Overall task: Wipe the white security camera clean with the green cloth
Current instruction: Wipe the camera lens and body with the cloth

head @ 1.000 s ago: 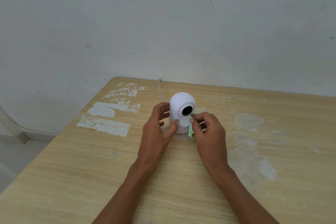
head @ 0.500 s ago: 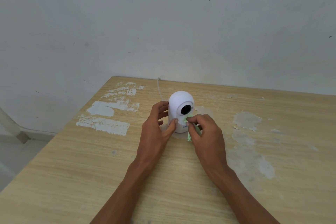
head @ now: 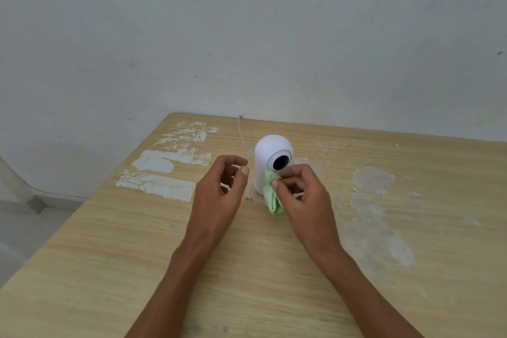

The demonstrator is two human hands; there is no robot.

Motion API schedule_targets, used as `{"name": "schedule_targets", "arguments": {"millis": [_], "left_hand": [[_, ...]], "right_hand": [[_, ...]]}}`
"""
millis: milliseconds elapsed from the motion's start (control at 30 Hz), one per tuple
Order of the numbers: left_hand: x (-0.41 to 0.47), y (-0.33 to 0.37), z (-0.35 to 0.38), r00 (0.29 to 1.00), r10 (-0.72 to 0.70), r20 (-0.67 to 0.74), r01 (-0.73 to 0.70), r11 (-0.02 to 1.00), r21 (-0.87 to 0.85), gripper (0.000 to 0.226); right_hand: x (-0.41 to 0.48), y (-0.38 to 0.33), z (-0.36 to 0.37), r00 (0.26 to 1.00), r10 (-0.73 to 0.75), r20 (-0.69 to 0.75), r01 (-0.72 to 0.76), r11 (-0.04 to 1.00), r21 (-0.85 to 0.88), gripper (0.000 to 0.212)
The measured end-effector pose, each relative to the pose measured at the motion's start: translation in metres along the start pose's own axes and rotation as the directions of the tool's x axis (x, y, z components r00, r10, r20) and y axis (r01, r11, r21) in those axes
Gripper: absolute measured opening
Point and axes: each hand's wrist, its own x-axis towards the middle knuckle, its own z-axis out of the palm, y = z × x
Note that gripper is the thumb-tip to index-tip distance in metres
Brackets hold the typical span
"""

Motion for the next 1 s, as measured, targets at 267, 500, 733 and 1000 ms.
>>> {"name": "schedule_targets", "arguments": {"millis": [267, 500, 733, 1000], "left_hand": [[-0.007, 0.004, 0.006, 0.964, 0.083, 0.254, -0.107, 0.991, 0.08, 0.029], [-0.002, -0.005, -0.006, 0.999, 0.025, 0.047, -0.031, 0.99, 0.137, 0.014], [0.008, -0.014, -0.014, 0.949, -0.132, -0.288, 0.144, 0.989, 0.023, 0.026], [0.009, -0.008, 0.029, 0.99, -0.062, -0.123, 0.075, 0.992, 0.106, 0.025]], "right_hand": [[0.0, -0.006, -0.007, 0.984, 0.132, 0.119, -0.158, 0.958, 0.239, 0.006], [-0.008, -0.003, -0.02, 0.989, 0.147, 0.027, -0.149, 0.986, 0.08, 0.015], [0.012, 0.002, -0.028, 0.992, 0.125, -0.013, -0.126, 0.991, -0.042, 0.045], [0.016, -0.001, -0.011, 0.993, 0.091, 0.072, -0.089, 0.995, -0.038, 0.056]]}}
